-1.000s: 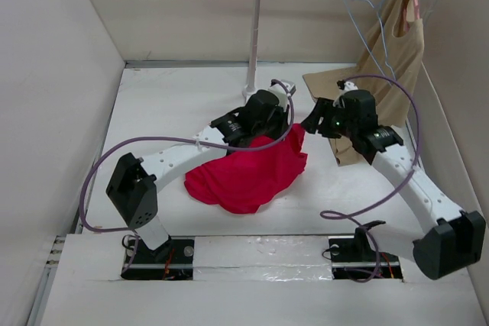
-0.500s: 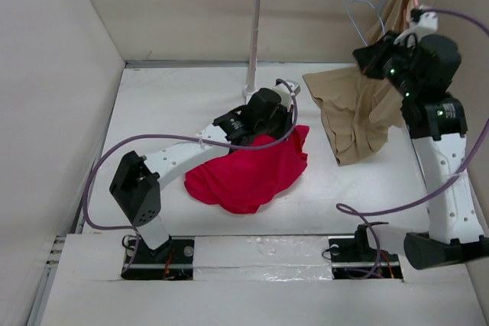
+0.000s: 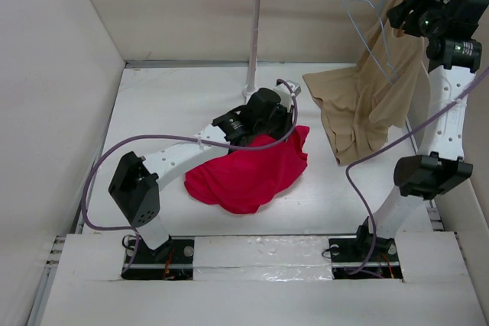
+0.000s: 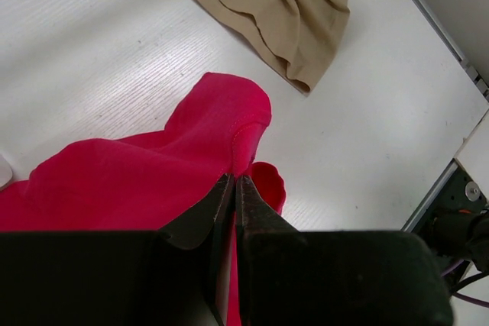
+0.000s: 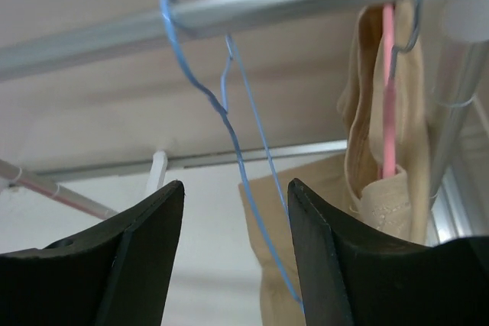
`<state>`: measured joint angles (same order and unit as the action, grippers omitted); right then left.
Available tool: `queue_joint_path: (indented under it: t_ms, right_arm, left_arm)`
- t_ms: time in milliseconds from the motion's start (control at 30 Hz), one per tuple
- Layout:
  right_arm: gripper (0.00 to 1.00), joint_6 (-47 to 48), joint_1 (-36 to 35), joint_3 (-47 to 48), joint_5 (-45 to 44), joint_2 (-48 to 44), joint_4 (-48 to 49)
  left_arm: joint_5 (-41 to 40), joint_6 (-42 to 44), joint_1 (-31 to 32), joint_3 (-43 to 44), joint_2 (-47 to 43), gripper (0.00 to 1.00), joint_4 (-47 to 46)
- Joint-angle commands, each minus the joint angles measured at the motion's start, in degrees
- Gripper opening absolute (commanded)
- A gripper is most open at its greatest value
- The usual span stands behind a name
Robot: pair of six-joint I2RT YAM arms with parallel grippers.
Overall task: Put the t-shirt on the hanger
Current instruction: Pick up the hanger from the clothesline.
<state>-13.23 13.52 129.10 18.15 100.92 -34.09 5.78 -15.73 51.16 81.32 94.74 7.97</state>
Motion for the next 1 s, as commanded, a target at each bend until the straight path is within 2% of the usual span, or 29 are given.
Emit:
queue_joint_path:
  t_ms: [0,133,300,400,533,967]
  right_arm:
    - [0.62,1.46,1.6,3.52,9.35,2.25,-1.86]
    - [0.58,4.0,0.99,8.01,10.42,6.38,-4.58]
    - [0.5,5.24,-0.86,8.54,7.96,8.15,-4.06]
    - [0.5,6.64,-2.79,9.33,5.42,9.46,-4.67]
    - [0.34,7.96,-5.07,8.89,0.4,10.08,-4.67]
    - [0.34,9.19,-6.75,9.42,-7.34,11.14,-4.67]
  left_arm:
    - [0.28,0.78,-0.09,-0.72,-4.74,0.0,-1.64]
    - [0.28,0.87,-0.09,-1.34,-5.0,0.0,-1.73]
    - [0.11,1.14,-0.09,-1.69,-5.26,0.0,-1.46]
    - [0.11,1.05,-0.09,-2.04,-5.44,0.0,-1.55]
    - [0.02,0.96,-0.09,-2.74,-6.06,0.0,-1.64]
    - [-0.16,0.87,-0.62,-3.62,-7.2,0.0,-1.46]
